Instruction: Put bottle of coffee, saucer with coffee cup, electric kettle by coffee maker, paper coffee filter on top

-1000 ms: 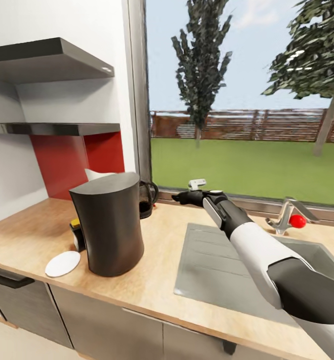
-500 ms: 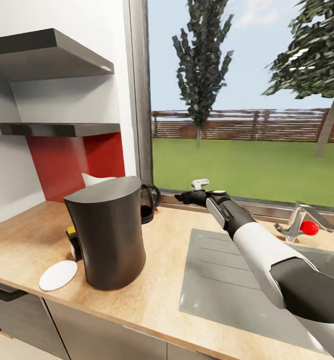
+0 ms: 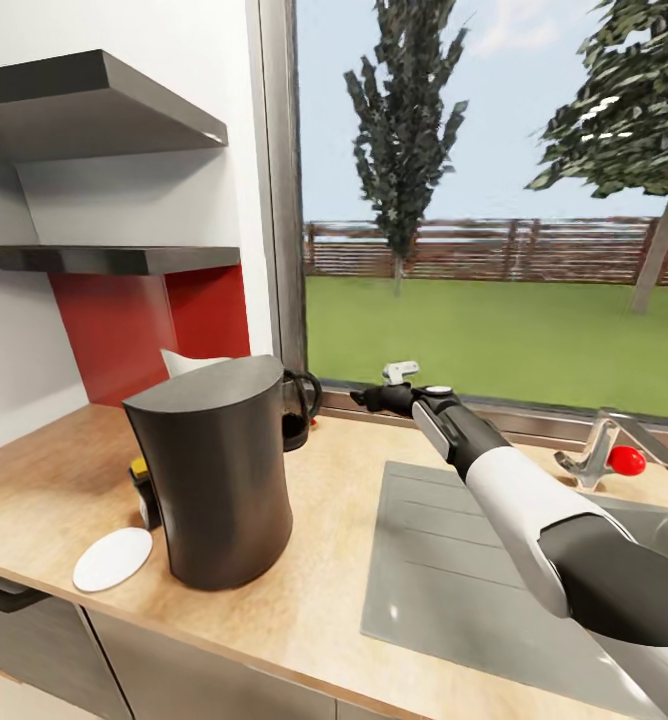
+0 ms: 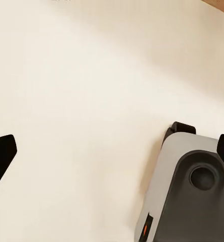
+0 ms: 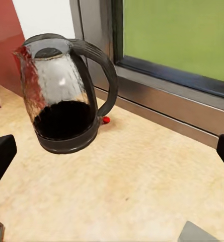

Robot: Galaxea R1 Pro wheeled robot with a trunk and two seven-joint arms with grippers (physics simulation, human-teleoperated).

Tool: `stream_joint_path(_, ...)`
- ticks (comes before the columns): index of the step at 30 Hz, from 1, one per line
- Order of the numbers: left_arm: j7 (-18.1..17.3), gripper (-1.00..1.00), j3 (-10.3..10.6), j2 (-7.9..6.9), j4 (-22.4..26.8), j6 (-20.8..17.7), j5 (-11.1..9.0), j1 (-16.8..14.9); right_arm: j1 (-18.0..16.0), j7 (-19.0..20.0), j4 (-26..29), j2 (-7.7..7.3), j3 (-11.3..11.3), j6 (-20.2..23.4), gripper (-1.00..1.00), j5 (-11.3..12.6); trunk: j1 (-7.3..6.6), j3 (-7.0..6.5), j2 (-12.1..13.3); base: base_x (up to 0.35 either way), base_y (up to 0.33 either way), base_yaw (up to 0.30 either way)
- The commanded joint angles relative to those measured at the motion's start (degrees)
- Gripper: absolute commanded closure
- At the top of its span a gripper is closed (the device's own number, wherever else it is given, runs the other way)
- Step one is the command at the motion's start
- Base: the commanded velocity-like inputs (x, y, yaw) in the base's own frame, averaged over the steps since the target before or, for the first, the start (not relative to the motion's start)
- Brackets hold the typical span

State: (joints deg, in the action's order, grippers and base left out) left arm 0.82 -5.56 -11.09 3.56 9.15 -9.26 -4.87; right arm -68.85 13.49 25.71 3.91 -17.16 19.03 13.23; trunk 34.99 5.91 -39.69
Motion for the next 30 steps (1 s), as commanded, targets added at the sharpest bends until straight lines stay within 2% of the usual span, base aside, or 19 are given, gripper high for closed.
stream_joint_path(1,0.0,-1.0,-0.4,0.01,0.0,0.2,0.0,0.0,-0.1,-0.1,-0.5,-0.04,-0.3,0.2,-1.0,0.6,0.02,0.1,-0.1,0.082,0.041,0.0)
stream_joint_path(5,0.0,-1.0,-0.4,0.01,0.0,0.2,0.0,0.0,-0.1,-0.1,-3.8,0.04,-0.3,-3.6,-1.0,0.6,0.02,0.1,-0.1,0.097,0.071,0.0)
stream_joint_path(10,0.0,-1.0,-0.4,0.01,0.0,0.2,0.0,0.0,-0.1,0.0,-6.4,0.17,-0.4,-6.1,-1.0,0.6,0.02,0.1,-0.1,0.035,0.028,0.0)
stream_joint_path(16,0.0,-1.0,-0.4,0.01,0.0,0.2,0.0,0.0,0.0,0.2,-7.0,0.53,-0.5,-6.5,-1.0,0.7,0.02,0.1,-0.1,0.001,0.163,0.0)
stream_joint_path(22,0.0,-1.0,-0.5,0.1,0.0,0.2,0.0,0.0,0.3,0.4,-7.1,1.44,-0.5,-6.5,-1.0,0.7,0.02,0.1,-0.1,0.0,0.024,0.0)
stream_joint_path(30,0.0,-1.0,-0.5,0.11,0.0,0.2,0.0,0.0,0.3,0.4,-7.1,1.54,-0.5,-6.5,-1.0,0.7,0.02,0.1,-0.1,0.0,0.156,0.0)
